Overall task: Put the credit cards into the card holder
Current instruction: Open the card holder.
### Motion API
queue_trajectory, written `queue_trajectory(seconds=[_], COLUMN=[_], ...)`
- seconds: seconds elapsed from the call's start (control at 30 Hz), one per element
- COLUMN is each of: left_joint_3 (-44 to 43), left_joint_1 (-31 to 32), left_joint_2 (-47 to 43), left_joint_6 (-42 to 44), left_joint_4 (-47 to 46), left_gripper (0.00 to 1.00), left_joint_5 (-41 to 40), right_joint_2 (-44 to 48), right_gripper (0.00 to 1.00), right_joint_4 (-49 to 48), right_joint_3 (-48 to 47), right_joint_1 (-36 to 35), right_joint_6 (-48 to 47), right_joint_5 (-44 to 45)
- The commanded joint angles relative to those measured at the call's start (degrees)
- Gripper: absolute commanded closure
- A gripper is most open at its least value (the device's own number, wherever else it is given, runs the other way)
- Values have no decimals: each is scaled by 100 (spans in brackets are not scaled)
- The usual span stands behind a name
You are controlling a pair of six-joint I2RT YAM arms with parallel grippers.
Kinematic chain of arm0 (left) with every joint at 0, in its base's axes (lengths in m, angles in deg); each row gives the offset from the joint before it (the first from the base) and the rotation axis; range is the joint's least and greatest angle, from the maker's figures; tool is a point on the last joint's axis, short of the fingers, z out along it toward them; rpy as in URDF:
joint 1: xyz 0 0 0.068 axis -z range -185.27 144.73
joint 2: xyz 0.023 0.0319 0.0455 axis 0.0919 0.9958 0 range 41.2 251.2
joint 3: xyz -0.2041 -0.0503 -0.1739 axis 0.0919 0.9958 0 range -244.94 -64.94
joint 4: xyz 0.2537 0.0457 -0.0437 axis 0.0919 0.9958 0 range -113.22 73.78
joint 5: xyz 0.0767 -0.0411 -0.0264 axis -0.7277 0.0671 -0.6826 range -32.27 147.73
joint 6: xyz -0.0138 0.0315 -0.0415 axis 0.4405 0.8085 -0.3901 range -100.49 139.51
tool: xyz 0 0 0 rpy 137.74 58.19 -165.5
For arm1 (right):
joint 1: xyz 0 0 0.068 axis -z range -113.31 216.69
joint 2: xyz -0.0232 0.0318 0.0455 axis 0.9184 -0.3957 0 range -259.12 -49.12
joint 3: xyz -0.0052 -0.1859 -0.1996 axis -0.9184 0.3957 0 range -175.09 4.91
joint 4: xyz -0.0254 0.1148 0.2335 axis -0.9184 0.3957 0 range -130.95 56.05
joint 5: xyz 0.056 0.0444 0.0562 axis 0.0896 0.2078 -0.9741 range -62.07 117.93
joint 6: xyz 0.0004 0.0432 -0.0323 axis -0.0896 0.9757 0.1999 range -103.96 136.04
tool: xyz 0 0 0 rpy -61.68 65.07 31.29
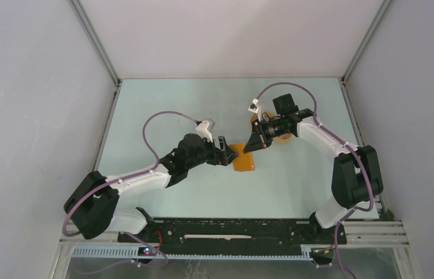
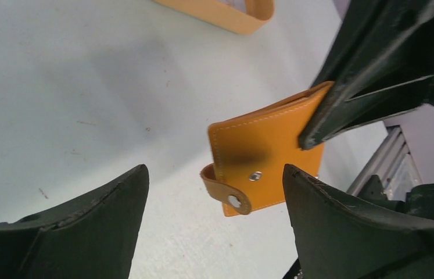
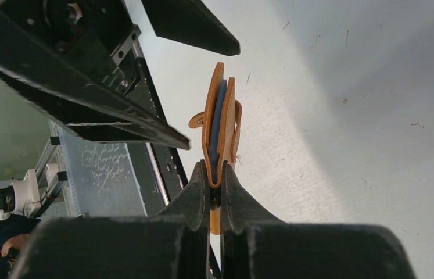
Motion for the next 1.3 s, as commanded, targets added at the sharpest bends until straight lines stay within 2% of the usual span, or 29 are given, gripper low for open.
queue_trajectory(seconds=[0.0,0.2,0.43,0.67,0.83,1.03,1.1,1.27], left_joint_3=[-285,-184,-28,174,139,100,109,171], left_joint_1=[26,3,-122,-340,-408,-441,-477,-578], left_joint_2=[244,319,306,397,644,860,885,902], left_joint_6=[277,384,447,427,381,349,332,252], left_joint_4=[182,208,126,-307,-527,-669,-734,-969], left_gripper=[12,16,28,44,47,56,65,97], left_joint_5=[-248,-299,-264,332,726,989,1103,1455], right_joint_2=[93,94,118,119,132,142,134,117], right_gripper=[100,100,100,100,100,100,100,100], right_joint_4=[-1,8,21,22,17,20,17,22], right_joint_3=[-229,-233,-235,-237,-238,-237,-237,-237], right_joint_1=[-43,-36,-38,-34,-36,-34,-25,-9], right_joint_6=[-111,-110,-100,-99,-92,-90,-94,-87], right_joint_5=[-58,-72,-101,-120,-130,-139,-138,-138])
